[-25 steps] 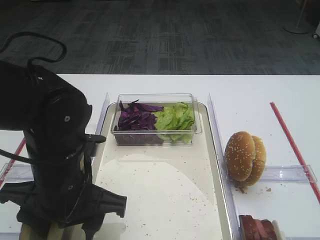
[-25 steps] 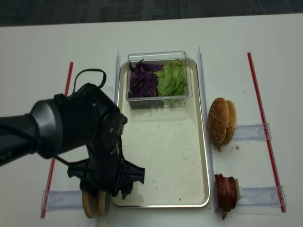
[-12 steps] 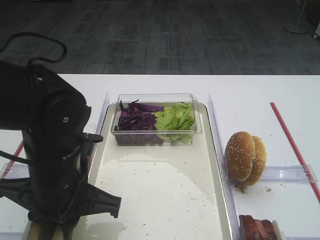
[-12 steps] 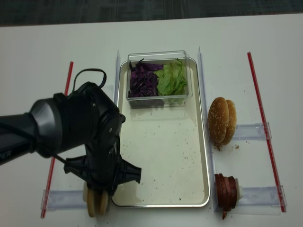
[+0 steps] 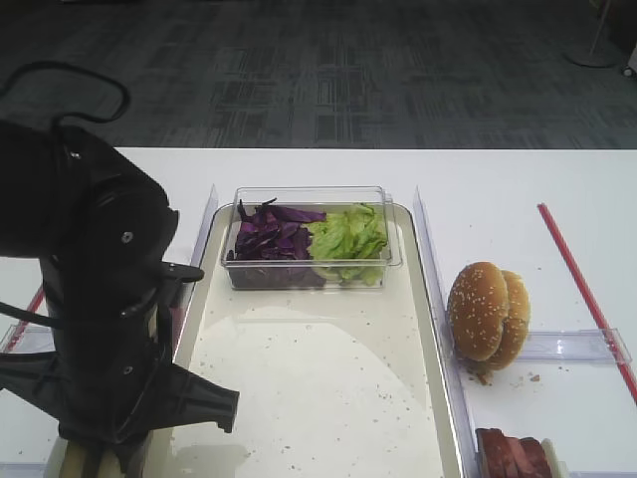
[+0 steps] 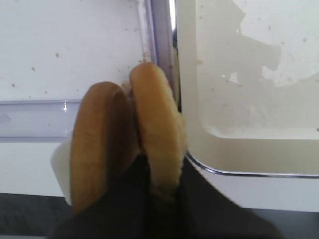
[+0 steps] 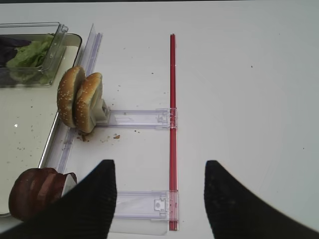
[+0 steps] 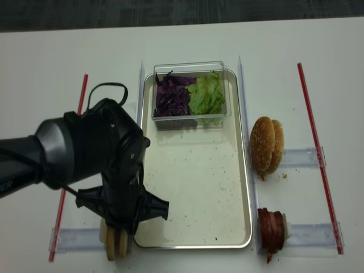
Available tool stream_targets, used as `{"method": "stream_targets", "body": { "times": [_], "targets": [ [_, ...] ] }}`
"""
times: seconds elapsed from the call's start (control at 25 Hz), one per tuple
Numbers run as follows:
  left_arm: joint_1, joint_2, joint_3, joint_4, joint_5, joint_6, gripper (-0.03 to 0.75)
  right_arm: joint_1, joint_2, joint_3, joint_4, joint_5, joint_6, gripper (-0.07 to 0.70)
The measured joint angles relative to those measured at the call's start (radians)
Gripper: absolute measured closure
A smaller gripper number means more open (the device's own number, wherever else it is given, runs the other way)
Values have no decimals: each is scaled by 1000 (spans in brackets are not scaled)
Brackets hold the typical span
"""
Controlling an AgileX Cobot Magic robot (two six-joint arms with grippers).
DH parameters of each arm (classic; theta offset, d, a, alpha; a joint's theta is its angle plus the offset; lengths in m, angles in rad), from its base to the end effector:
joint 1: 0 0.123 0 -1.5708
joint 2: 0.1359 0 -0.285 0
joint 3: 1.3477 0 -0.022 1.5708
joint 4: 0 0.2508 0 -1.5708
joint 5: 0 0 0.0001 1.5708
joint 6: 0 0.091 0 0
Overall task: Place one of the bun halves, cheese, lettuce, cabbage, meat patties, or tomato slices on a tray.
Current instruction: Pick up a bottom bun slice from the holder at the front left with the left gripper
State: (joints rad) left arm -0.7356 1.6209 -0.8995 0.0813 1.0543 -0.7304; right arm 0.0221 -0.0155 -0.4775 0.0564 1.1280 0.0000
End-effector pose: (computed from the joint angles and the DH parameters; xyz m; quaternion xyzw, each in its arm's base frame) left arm 0.1950 -0.1678 0.1820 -0.0247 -0.9974 -0.0647 0.0209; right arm -0.0078 0.0045 0.2657 -0.0116 0.8716 0.0335 0.4889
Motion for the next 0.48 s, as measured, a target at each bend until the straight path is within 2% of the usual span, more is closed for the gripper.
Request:
{"method": "stream_targets", "body": {
  "times": [0.48],
  "targets": [
    [-2,-140,-19,-7,6,-2,685,0,0,0,0,0,0,204]
  ]
}}
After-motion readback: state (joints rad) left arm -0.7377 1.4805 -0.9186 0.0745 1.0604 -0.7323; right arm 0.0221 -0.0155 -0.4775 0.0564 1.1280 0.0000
